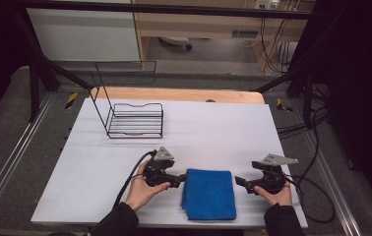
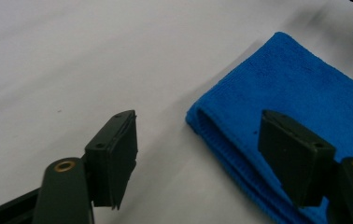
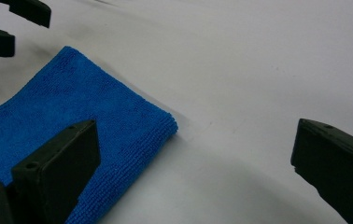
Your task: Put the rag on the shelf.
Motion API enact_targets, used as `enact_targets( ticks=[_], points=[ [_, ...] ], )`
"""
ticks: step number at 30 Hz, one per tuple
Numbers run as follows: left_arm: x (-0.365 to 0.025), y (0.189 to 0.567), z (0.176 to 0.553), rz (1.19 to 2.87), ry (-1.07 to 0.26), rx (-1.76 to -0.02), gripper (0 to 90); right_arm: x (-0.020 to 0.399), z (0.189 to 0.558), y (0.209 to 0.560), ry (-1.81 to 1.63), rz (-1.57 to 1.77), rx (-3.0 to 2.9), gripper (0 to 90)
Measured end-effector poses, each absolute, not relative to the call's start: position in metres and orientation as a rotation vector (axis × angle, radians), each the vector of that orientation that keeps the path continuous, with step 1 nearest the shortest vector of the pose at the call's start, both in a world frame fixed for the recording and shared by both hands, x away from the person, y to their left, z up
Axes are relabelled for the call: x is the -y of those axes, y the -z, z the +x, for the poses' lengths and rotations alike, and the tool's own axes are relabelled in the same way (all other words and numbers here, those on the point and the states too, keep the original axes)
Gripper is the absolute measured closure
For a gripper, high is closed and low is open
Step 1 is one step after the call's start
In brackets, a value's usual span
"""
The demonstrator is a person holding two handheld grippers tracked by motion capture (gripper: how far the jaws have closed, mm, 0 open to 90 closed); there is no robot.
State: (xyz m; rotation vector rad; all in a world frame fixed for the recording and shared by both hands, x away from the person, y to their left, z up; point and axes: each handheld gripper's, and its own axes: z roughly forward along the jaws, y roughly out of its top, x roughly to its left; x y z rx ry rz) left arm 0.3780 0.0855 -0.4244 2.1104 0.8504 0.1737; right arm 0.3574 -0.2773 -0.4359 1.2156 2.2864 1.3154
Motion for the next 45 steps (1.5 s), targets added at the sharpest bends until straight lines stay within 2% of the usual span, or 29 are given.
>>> enact_targets(
  ticks=[4, 9, 14, 24, 27, 34, 45],
  points=[
    [-0.066, 0.43, 0.383, 2.166, -0.168, -0.843, 33.5, 0.277, 0.358, 0.436, -1.318, 1.208, -2.288, 2.0],
    [-0.053, 0.437, 0.388, 2.198, -0.139, -0.867, 48.2, 0.277, 0.358, 0.436, -1.321, 1.208, -2.29, 2.2],
    [-0.048, 0.443, 0.395, 2.202, -0.107, -0.893, 57.7, 0.276, 0.358, 0.437, -1.322, 1.204, -2.295, 2.3],
    [-0.045, 0.446, 0.4, 2.193, -0.078, -0.922, 64.7, 0.275, 0.358, 0.437, -1.327, 1.204, -2.301, 2.4],
    [-0.044, 0.447, 0.399, 2.193, -0.052, -0.916, 71.8, 0.275, 0.359, 0.437, -1.331, 1.201, -2.3, 2.4],
    [-0.038, 0.446, 0.394, 2.207, -0.075, -0.898, 80.6, 0.275, 0.359, 0.436, -1.341, 1.2, -2.299, 2.4],
    [-0.044, 0.434, 0.391, 2.174, -0.045, -0.866, 86.0, 0.273, 0.358, 0.435, -1.356, 1.203, -2.299, 2.4]
  ],
)
